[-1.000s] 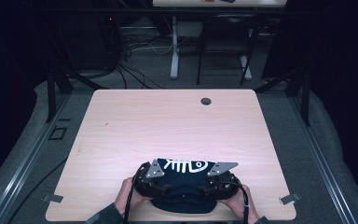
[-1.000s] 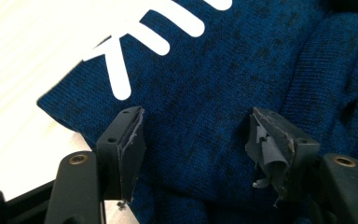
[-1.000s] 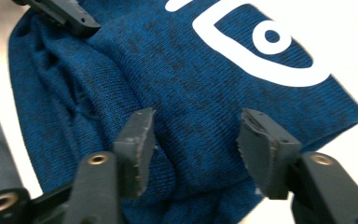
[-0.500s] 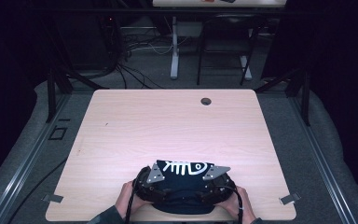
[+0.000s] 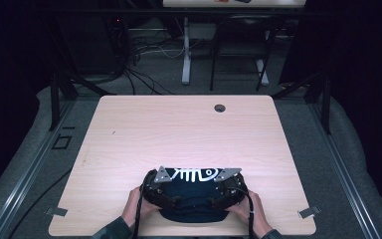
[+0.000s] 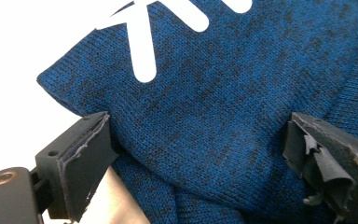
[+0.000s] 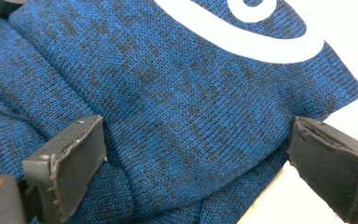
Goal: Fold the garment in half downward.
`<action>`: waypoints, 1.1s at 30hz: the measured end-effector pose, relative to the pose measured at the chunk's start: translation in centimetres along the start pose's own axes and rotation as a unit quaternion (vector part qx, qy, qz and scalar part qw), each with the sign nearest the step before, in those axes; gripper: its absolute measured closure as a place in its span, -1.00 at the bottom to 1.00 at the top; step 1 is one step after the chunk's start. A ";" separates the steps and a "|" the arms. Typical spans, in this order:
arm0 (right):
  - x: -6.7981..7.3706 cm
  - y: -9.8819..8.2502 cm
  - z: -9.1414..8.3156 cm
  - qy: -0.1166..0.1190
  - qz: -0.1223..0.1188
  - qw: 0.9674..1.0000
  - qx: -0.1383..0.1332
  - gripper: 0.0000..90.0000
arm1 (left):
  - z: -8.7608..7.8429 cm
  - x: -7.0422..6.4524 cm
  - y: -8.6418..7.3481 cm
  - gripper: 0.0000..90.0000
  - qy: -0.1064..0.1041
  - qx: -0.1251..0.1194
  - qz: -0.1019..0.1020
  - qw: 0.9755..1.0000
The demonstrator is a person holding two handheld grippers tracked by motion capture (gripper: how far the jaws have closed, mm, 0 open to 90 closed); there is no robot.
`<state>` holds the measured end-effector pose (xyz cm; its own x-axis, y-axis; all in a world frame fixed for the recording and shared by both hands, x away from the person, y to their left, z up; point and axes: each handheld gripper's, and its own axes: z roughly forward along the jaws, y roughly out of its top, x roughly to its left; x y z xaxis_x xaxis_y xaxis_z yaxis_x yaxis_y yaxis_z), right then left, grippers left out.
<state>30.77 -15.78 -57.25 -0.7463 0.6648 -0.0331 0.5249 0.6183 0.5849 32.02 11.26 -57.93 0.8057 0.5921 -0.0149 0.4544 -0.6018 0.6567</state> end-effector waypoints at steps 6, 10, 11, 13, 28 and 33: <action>-1.0 0.9 0.8 -0.004 0.014 1.000 0.000 -0.96 | 0.7 1.5 0.6 -0.87 0.004 0.001 -0.013 1.000; -1.8 1.5 1.3 -0.011 0.019 1.000 0.000 -0.98 | 1.1 2.4 1.0 -0.87 0.007 -0.002 -0.023 1.000; -2.0 1.6 1.4 -0.008 0.021 1.000 0.000 -0.99 | 1.1 2.5 1.0 -0.88 0.009 -0.003 -0.023 1.000; -2.4 1.8 1.6 -0.010 0.025 1.000 0.003 -1.00 | 1.2 2.6 1.1 -0.88 0.008 0.000 -0.027 1.000; -4.0 2.9 2.4 -0.028 0.039 0.999 -0.002 -1.00 | 2.3 4.7 2.3 -0.87 0.020 -0.006 -0.041 0.999; -4.7 3.1 2.8 -0.027 0.045 0.999 -0.011 -1.00 | 2.4 5.1 2.4 -0.87 0.021 -0.009 -0.044 0.999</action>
<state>37.06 -15.78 -57.56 -0.6726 0.7396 -0.0224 0.5795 0.5453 0.6056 38.17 11.52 -58.22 0.7460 0.6647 -0.0411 0.5158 -0.5376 0.6671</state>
